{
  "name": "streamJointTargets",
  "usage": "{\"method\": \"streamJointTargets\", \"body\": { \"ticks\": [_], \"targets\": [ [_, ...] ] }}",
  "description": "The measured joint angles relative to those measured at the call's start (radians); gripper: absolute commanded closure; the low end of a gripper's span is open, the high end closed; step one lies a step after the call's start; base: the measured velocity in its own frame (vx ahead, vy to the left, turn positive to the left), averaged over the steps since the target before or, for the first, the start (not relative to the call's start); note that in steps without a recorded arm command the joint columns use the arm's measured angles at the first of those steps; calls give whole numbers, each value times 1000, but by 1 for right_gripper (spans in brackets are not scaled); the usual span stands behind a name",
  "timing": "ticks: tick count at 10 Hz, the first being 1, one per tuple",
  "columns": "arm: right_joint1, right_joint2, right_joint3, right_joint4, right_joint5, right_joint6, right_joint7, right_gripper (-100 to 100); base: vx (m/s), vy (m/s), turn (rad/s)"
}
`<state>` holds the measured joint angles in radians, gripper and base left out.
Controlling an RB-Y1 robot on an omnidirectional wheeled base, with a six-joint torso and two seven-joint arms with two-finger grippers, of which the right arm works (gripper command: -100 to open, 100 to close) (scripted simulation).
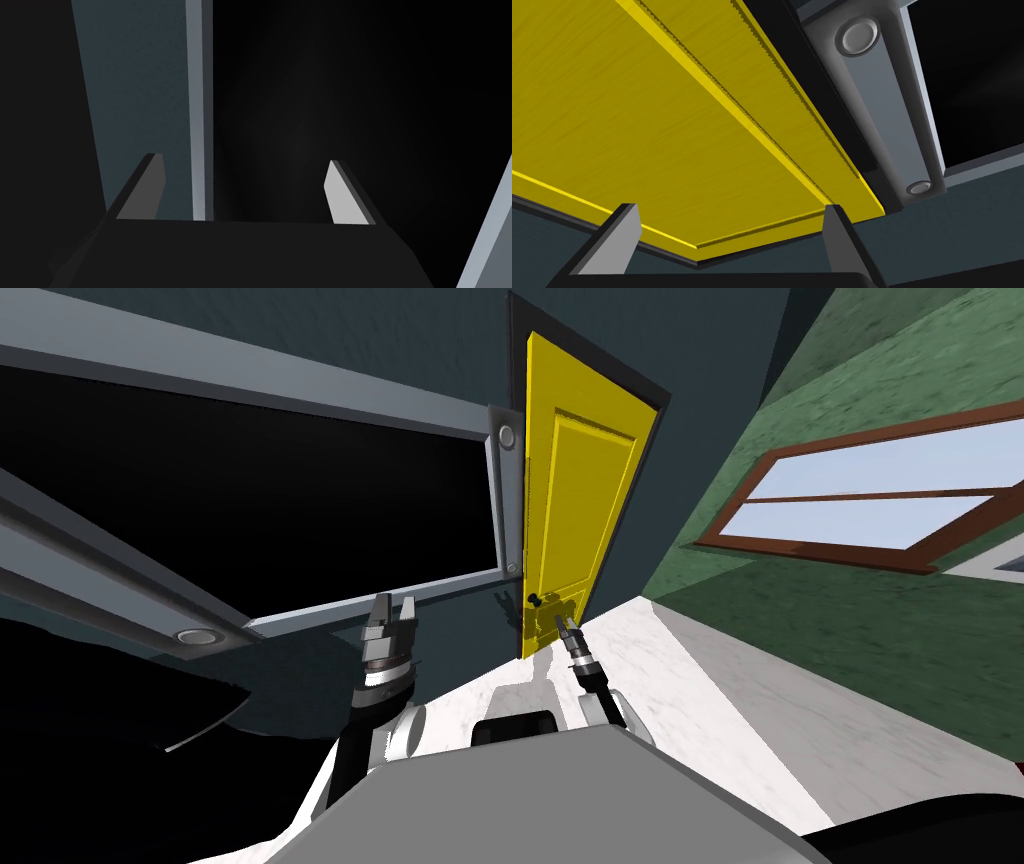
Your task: Pull the door open
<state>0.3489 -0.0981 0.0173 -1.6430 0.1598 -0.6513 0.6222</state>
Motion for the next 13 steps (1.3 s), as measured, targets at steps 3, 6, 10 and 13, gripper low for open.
{"method": "streamJointTargets", "body": {
  "ticks": [3, 6, 10, 13],
  "targets": [
    [-21, -13, 1, 81, 24, -25, 66, -100, 79, -11, 23],
    [-37, -21, 4, 150, 43, -41, 120, -100, 72, -19, 27],
    [-56, -28, 9, 249, 72, -73, 206, -100, 76, -21, 18],
    [-76, -36, 12, 331, 98, -97, 276, -100, 87, -33, 24]
  ]
}}
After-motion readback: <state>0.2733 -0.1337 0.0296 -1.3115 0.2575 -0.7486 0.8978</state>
